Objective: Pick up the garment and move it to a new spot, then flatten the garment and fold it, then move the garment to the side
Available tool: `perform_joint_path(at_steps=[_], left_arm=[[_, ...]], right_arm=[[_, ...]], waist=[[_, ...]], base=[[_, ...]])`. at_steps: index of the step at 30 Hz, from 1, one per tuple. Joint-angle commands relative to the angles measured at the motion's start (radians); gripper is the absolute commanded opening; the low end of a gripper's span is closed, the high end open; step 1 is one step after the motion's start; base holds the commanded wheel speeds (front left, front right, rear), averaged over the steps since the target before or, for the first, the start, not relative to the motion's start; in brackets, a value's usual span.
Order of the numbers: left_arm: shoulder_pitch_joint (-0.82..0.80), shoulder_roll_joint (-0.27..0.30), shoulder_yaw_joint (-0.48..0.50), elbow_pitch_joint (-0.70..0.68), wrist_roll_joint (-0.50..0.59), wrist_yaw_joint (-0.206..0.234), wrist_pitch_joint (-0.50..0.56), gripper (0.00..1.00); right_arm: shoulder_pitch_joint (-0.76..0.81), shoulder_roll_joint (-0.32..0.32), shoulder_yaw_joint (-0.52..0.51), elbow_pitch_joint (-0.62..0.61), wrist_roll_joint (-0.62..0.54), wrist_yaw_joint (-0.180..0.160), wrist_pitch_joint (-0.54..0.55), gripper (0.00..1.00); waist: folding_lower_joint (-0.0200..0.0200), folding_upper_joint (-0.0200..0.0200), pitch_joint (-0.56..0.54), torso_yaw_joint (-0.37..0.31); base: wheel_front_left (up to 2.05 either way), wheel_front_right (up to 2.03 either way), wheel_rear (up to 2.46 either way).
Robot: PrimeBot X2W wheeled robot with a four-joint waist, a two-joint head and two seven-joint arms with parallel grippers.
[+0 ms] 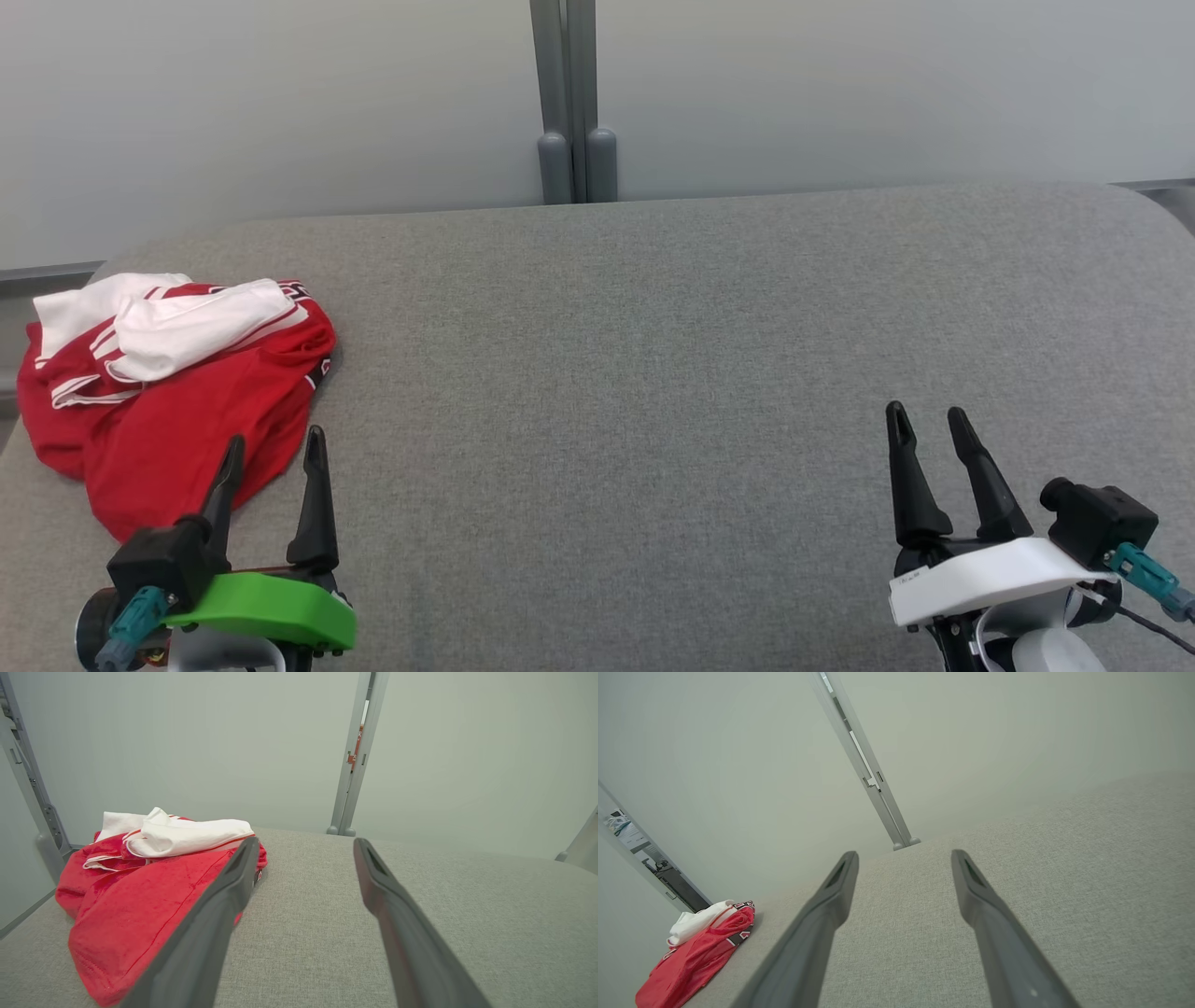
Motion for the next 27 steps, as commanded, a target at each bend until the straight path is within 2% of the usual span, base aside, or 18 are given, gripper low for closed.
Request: perform_joint_path(at_steps=[1, 12, 27], left_arm=[[0.008, 0.008, 0.000, -0.012, 0.022, 0.006, 0.004, 1.00], [0.024, 0.015, 0.007, -0.045, 0.062, 0.011, 0.067, 1.00], [0.051, 0.032, 0.010, -0.080, 0.140, 0.037, 0.100, 1.00]], right_arm=[[0.006, -0.005, 0.002, -0.005, -0.025, 0.001, -0.010, 1.00], [0.018, -0.006, -0.002, -0.011, -0.110, 0.001, -0.008, 1.00], [0.032, -0.007, -0.030, -0.030, -0.211, 0.001, 0.018, 1.00]], waist=[[0.0000, 0.0000, 0.000, 0.001], [0.0000, 0.0000, -0.006, 0.008], [0.0000, 0.0000, -0.012, 0.011]], base=[[0.00, 0.00, 0.00], [0.00, 0.00, 0.00], [0.00, 0.00, 0.00]])
